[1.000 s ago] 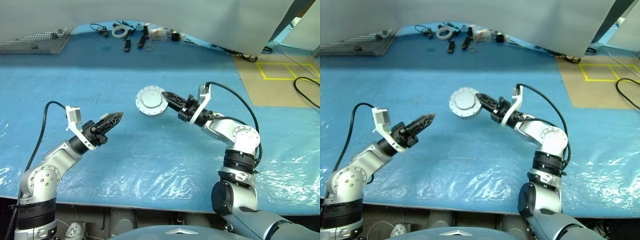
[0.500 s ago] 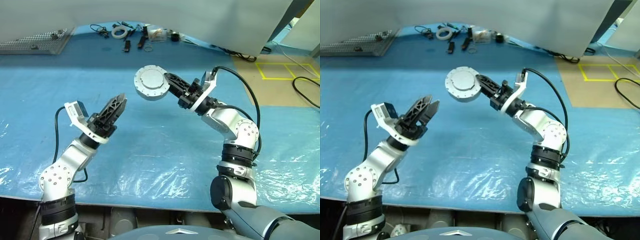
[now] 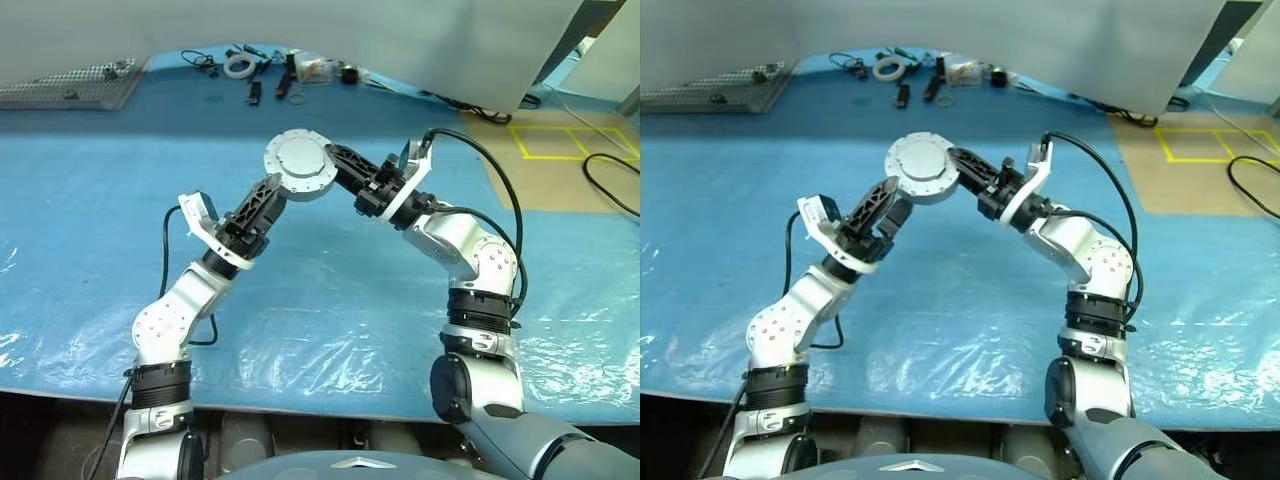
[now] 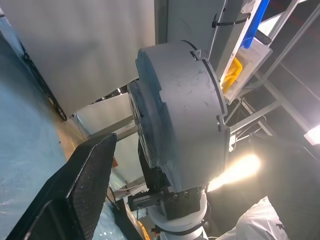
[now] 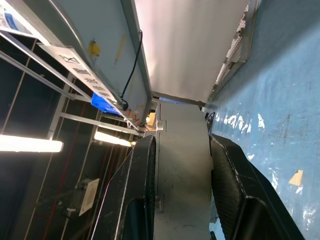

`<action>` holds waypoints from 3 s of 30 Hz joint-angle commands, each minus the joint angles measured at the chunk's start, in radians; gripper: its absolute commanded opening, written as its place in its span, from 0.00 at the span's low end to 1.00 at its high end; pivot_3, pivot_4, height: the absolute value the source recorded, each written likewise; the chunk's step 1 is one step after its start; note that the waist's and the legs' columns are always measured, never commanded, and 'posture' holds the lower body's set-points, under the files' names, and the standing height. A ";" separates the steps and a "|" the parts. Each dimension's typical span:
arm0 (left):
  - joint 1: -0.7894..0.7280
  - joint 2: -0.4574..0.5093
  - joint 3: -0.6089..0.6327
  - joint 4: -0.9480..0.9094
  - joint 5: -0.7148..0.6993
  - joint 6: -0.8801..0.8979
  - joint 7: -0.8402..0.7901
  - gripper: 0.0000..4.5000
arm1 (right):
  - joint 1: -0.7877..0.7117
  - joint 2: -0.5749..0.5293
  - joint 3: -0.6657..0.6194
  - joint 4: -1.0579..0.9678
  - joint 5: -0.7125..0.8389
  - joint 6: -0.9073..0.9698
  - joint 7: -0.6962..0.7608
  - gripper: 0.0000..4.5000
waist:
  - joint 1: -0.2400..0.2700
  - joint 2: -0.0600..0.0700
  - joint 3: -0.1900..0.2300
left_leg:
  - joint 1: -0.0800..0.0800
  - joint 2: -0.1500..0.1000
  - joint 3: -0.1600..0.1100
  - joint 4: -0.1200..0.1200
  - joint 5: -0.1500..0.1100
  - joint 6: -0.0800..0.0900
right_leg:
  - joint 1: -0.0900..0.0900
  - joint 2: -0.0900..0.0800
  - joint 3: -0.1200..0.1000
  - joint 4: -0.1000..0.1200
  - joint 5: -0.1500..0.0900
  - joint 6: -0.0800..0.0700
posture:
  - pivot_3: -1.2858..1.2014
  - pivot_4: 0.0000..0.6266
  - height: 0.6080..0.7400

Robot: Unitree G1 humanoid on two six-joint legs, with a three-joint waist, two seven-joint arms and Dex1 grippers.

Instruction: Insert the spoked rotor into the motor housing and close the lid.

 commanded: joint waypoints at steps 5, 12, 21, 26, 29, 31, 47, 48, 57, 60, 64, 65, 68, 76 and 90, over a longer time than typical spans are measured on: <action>-0.140 -0.042 0.001 0.096 0.057 -0.020 -0.041 1.00 | -0.006 -0.015 0.036 -0.056 0.073 -0.028 0.027 0.27 | 0.002 0.000 0.000 | 0.000 0.000 0.000 0.001 0.000 0.000 | 0.000 0.000 0.000 0.001 0.000 0.000 | 0.52 0.24 1.00; -0.203 -0.066 0.015 0.166 0.144 -0.048 0.016 1.00 | 0.008 -0.032 0.056 -0.062 0.063 -0.050 0.034 0.27 | 0.005 -0.001 0.001 | -0.001 0.000 -0.001 0.001 0.000 0.000 | 0.000 0.000 0.000 0.001 0.000 0.000 | 0.52 0.24 1.00; -0.200 -0.068 -0.021 0.151 0.259 -0.041 0.021 0.72 | 0.035 -0.036 0.078 -0.076 0.059 -0.077 0.039 0.27 | 0.018 -0.001 0.001 | -0.001 0.000 -0.001 0.002 0.000 0.000 | 0.000 0.000 0.000 0.001 0.000 0.000 | 0.52 0.24 1.00; -0.184 -0.073 -0.027 0.134 0.288 -0.044 0.023 0.65 | 0.039 -0.037 0.086 -0.074 0.057 -0.086 0.046 0.27 | 0.018 -0.001 0.001 | -0.001 0.000 -0.001 0.002 0.000 0.000 | 0.000 0.000 0.000 0.001 0.000 0.000 | 0.52 0.24 1.00; -0.166 -0.066 -0.027 0.123 0.280 -0.026 0.006 0.64 | 0.040 -0.036 0.089 -0.071 0.055 -0.089 0.048 0.27 | 0.018 -0.001 0.001 | -0.001 0.000 -0.001 0.002 0.000 0.000 | 0.000 0.000 0.000 0.001 0.000 0.000 | 0.52 0.24 1.00; -0.169 -0.064 -0.032 0.124 0.290 -0.022 0.018 0.64 | 0.041 -0.035 0.091 -0.071 0.055 -0.091 0.048 0.27 | 0.019 -0.001 0.001 | -0.002 0.000 -0.001 0.002 0.000 0.000 | 0.000 0.000 0.000 0.001 0.000 0.000 | 0.52 0.24 1.00; -0.229 -0.088 0.020 0.142 0.288 -0.057 0.064 0.64 | 0.033 -0.033 0.106 -0.087 -0.022 -0.114 0.144 0.57 | 0.018 -0.002 0.001 | -0.002 0.000 -0.002 0.002 0.000 0.000 | 0.000 0.000 0.000 0.001 0.000 0.000 | 0.52 0.24 1.00; -0.234 -0.089 0.029 0.144 0.282 -0.059 0.067 0.64 | 0.032 -0.033 0.106 -0.078 -0.014 -0.109 0.137 0.63 | 0.018 -0.002 0.001 | -0.002 0.000 -0.002 0.002 0.000 0.000 | 0.000 0.000 0.000 0.001 0.000 0.000 | 0.52 0.24 1.00; -0.246 -0.069 0.080 0.132 0.270 -0.061 0.076 0.64 | 0.024 -0.035 0.088 -0.006 -0.001 -0.105 0.098 0.77 | 0.018 -0.002 0.001 | -0.002 0.000 -0.002 0.002 0.000 0.000 | 0.000 0.000 0.000 0.001 0.000 0.000 | 0.52 0.24 1.00; -0.231 -0.075 0.070 0.109 0.259 -0.046 0.042 0.57 | 0.020 -0.034 0.088 0.002 -0.005 -0.103 0.104 0.77 | 0.019 -0.002 0.001 | -0.002 0.000 -0.002 0.002 0.000 0.000 | 0.000 0.000 0.000 0.001 0.000 0.000 | 0.52 0.24 1.00; -0.240 -0.076 0.054 0.122 0.294 -0.042 0.075 0.55 | 0.018 -0.034 0.090 0.010 -0.006 -0.098 0.107 0.77 | 0.019 -0.002 0.001 | -0.002 0.000 -0.002 0.002 0.000 0.000 | 0.000 0.000 0.000 0.001 0.000 0.000 | 0.52 0.24 1.00; -0.249 -0.077 0.062 0.131 0.307 -0.064 0.076 0.55 | 0.018 -0.034 0.090 0.012 -0.008 -0.098 0.107 0.77 | 0.019 -0.002 0.001 | -0.002 0.000 -0.002 0.002 0.000 0.000 | 0.000 0.000 0.000 0.001 0.000 0.000 | 0.52 0.24 1.00; -0.282 -0.061 0.099 0.170 0.328 -0.093 0.116 0.55 | 0.018 -0.036 0.090 0.012 -0.012 -0.098 0.110 0.77 | 0.019 -0.002 0.001 | -0.002 0.000 -0.002 0.002 0.000 0.000 | 0.000 0.000 0.000 0.001 0.000 0.000 | 0.52 0.24 1.00; -0.318 0.131 0.266 0.246 0.352 -0.176 0.136 0.55 | 0.020 -0.088 0.075 0.019 -0.064 -0.099 0.141 0.77 | 0.001 -0.003 0.002 | -0.002 0.000 -0.002 0.002 0.000 0.000 | 0.000 0.000 -0.001 0.000 0.000 0.000 | 0.52 0.24 1.00; -0.347 0.473 0.291 0.758 0.694 -0.395 -0.043 0.55 | 0.115 -0.184 0.083 -0.086 -0.240 -0.086 0.281 0.77 | 0.032 -0.006 0.003 | -0.004 0.000 -0.003 0.002 0.000 0.000 | 0.000 -0.001 -0.004 -0.001 0.000 0.000 | 0.52 0.24 1.00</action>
